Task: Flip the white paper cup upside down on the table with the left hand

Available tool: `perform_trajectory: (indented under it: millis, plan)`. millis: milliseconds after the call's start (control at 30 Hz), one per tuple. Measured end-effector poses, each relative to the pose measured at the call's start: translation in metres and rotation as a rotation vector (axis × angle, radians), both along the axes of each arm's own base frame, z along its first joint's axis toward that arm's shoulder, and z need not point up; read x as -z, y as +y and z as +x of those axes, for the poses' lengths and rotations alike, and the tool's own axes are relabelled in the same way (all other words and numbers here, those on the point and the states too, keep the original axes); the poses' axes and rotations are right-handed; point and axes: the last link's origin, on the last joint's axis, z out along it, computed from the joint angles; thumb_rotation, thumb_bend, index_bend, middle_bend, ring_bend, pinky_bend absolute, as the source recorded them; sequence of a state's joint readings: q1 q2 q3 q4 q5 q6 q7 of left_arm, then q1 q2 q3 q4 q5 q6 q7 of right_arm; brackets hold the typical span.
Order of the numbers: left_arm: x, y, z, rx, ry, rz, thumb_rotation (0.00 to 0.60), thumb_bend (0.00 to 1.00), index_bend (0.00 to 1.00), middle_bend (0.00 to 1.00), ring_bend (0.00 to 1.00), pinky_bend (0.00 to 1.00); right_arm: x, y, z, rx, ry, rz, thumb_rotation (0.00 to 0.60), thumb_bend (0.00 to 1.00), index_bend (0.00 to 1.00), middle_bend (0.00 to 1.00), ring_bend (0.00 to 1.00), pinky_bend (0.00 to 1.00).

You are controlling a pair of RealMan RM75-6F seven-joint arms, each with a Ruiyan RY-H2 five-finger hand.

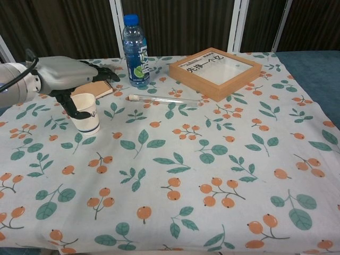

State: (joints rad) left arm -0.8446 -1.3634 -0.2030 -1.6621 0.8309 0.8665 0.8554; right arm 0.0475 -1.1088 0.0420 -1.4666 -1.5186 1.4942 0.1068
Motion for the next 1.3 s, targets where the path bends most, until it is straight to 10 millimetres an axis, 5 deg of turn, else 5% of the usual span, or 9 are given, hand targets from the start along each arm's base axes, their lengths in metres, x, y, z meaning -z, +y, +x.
perform_trajectory:
  millis: [600,767,1000,1300]
  plan:
    - [0.018,0.017,-0.019,0.01,0.266,0.048,0.6,0.31,0.0,0.0,0.0,0.0,0.0,0.0,-0.007,0.034,0.005,-0.016,0.6,0.2,0.0,0.0,0.0,0.0]
    - [0.018,0.019,-0.019,-0.007,0.267,0.039,0.6,0.31,0.01,0.08,0.0,0.0,0.001,-0.001,-0.01,0.048,0.012,-0.011,0.6,0.2,0.0,0.0,0.0,0.0]
    - [0.019,0.019,-0.018,-0.001,0.253,0.034,0.6,0.31,0.19,0.17,0.0,0.0,0.003,-0.001,-0.013,0.064,0.01,-0.003,0.6,0.2,0.0,0.0,0.0,0.0]
    - [0.019,0.02,-0.018,0.025,0.256,0.051,0.6,0.33,0.29,0.28,0.0,0.0,0.004,-0.002,-0.012,0.065,0.016,0.004,0.6,0.2,0.0,0.0,0.0,0.0]
